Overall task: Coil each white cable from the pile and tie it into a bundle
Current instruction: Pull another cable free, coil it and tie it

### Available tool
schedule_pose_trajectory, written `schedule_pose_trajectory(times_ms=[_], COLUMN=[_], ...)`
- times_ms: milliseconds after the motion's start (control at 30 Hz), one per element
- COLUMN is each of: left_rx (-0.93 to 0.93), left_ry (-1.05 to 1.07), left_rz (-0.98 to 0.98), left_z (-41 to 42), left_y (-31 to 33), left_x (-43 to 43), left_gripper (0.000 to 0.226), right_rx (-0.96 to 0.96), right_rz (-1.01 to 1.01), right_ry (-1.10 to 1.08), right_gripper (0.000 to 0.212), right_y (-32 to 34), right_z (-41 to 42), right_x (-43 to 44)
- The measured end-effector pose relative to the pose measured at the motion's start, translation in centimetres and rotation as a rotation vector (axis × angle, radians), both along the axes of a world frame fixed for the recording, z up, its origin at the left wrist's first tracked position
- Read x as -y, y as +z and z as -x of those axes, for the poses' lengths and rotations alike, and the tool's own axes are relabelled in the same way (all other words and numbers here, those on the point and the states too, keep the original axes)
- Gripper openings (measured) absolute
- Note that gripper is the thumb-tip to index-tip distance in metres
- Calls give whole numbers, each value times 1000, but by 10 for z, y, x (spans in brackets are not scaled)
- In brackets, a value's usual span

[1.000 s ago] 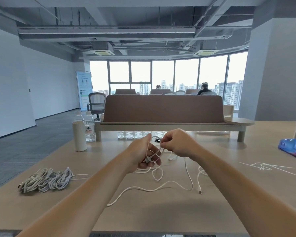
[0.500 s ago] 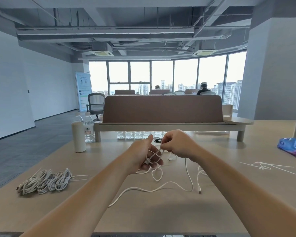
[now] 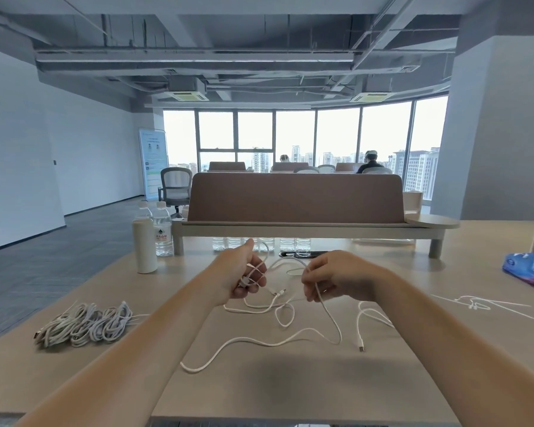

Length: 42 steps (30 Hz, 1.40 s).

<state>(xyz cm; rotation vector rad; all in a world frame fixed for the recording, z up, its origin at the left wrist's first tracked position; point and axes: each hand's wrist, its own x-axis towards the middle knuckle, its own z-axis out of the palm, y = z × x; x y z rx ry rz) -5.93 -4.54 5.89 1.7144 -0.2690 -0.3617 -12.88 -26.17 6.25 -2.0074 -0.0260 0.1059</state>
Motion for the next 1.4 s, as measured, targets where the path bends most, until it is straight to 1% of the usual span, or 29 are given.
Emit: schedule_pose_trajectory(times_ms=[67,100,233,367,600,667,733,800,900,1033,1133,1200,1267,1300,1400], left_rx=[5,5,16,-18,-98,-118,-141,-150,-174,-201,-200,-185,-168,-164,-163], left_ry=[-18,-32,-69,-81,-38,-11,-4,0,3,-21,-49,-74,-97,-104,-132], left_rz=[-28,-34,-56,-49,44,84,108,104,102,99,96,86,73,70,55], left_z=[1,1,8,13,16,13,12,12,13,15,16,18,19,19,21], left_y=[-3,-4,-7,-7,-9,-8,-8,-7,-5,-4,-6,-6,-5,-4,-3], left_x=[-1,-1,5,13,18,16,13,11,13,15,17,19,19,18,16], left_gripper=[59,61,66,65,68,72,72,67,60,54,60,64,60,55,44], right_rx=[5,20,98,182,293,278,231,225,290,335,355,362,367,375,419], right_rz=[-132,-162,-136,-180,-105,-132,-150,-91,9,29,90,184,271,304,335], right_ry=[-54,-99,-245,-324,-386,-366,-324,-271,-241,-243,-246,-250,-221,-209,-254], right_gripper=[14,17,12,15,21,18,24,23,11,6,7,14,28,31,22], right_y=[0,0,1,3,3,5,7,7,5,5,3,4,5,6,6], right_z=[-1,-3,-9,-14,-13,-11,-8,-5,-3,-2,-1,1,3,4,2], right_x=[4,3,-10,-28,-55,-58,-58,-56,-55,-57,-64,-67,-69,-70,-71])
